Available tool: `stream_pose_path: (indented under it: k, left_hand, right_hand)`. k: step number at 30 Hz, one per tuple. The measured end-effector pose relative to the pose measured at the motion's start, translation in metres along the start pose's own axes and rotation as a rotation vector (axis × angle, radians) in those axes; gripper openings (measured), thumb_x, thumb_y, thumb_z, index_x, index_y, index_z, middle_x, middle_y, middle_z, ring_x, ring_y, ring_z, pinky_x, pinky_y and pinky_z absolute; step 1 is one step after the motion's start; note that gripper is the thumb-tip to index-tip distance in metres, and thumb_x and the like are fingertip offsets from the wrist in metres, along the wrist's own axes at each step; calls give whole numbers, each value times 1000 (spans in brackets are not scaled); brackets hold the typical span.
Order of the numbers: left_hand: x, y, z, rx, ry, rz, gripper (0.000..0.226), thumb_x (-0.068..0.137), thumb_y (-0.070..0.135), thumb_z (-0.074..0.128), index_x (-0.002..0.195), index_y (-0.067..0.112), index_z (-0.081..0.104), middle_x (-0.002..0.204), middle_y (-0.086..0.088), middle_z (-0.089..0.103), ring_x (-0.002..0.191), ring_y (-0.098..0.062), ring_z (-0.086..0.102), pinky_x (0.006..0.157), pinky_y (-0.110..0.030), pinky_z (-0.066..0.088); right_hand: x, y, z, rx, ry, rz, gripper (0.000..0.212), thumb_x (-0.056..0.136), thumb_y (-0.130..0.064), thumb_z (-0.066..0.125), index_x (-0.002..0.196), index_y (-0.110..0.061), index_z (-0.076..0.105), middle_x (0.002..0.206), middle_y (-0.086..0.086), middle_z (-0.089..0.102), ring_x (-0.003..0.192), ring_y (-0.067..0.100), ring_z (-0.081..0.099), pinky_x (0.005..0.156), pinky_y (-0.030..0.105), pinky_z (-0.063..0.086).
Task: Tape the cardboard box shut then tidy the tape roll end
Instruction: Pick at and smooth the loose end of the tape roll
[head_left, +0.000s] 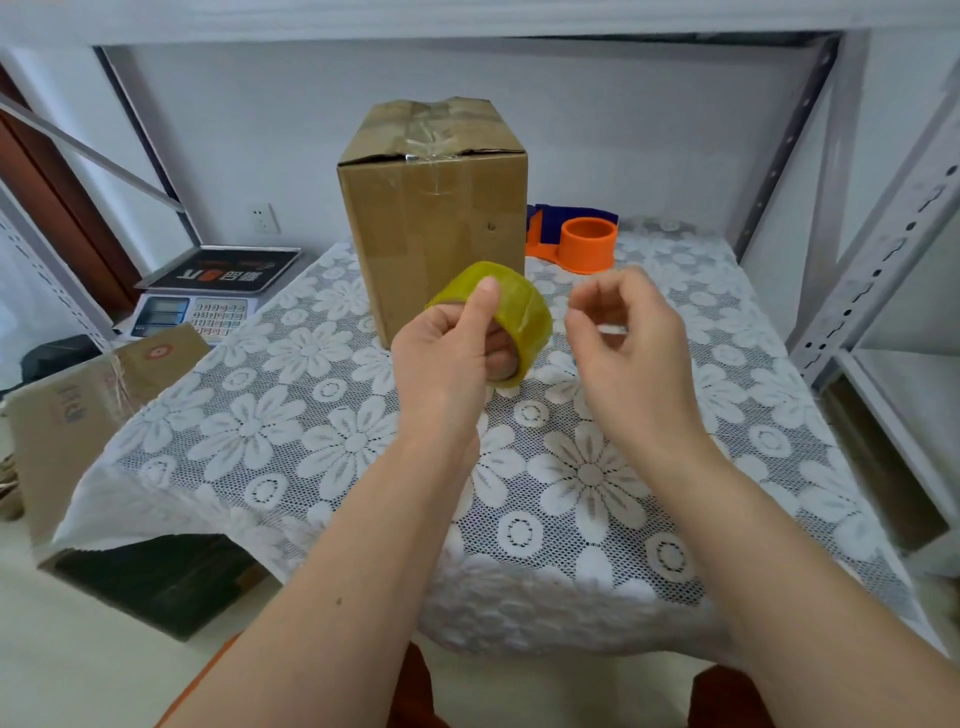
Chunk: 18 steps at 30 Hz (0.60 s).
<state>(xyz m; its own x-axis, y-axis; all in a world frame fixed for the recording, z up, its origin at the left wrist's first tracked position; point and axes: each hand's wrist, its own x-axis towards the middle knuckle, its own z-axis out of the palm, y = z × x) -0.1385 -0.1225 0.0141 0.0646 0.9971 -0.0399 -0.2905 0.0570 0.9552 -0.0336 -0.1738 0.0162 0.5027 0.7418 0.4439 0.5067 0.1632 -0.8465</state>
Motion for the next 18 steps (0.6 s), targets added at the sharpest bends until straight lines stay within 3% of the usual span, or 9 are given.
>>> stream_pose_path:
  k: [2,3,6,10,13,15,18]
  left_hand:
    - [0,1,-3,108,-42,-1,30,84,35,69,74,8,64,80,-17,73,73,-26,69,68,-37,57]
    - [0,1,-4,138,-71,-13,31,84,36,69,78,6,66,79,-15,73,70,-24,69,64,-33,57]
    - [-2,6,-7,115,-180,-97,31,88,34,64,86,4,69,80,-12,74,68,-19,68,56,-24,54]
    - [2,11,-14,135,-373,-131,22,84,30,67,92,10,71,86,-8,75,82,-22,71,79,-38,56]
    - [-1,13,-17,215,-535,-58,36,74,9,74,110,6,66,102,-12,74,96,-29,70,88,-46,55]
    - [-4,13,-17,282,-473,-9,44,74,-2,75,115,7,61,99,-10,75,91,-26,72,85,-47,57]
    - [-6,11,-17,302,-360,37,56,73,1,78,121,15,53,92,-7,75,85,-22,73,79,-39,59]
  right_hand:
    - [1,4,-1,-143,-26,-225,34,85,2,52,113,-17,60,114,0,52,106,12,52,89,25,46]
    - [2,7,-1,-176,-52,-288,39,84,4,51,116,-18,61,117,1,50,112,15,49,93,27,45]
    - [3,11,-4,-201,-105,-319,26,86,-4,58,104,-18,70,116,0,54,114,18,49,95,21,39]
    - [4,12,-9,-140,-104,-269,8,84,-10,65,89,-14,71,105,-2,61,104,16,57,92,33,47]
    - [5,12,-11,-163,-73,-288,5,85,-9,64,86,-10,69,101,0,60,100,17,56,88,37,49]
    - [4,13,-10,-224,-57,-347,5,86,-8,60,86,-6,65,99,4,58,97,21,55,82,39,49]
    - [3,15,-10,-350,-39,-410,4,89,-7,56,86,-7,59,95,6,56,91,21,50,76,32,44]
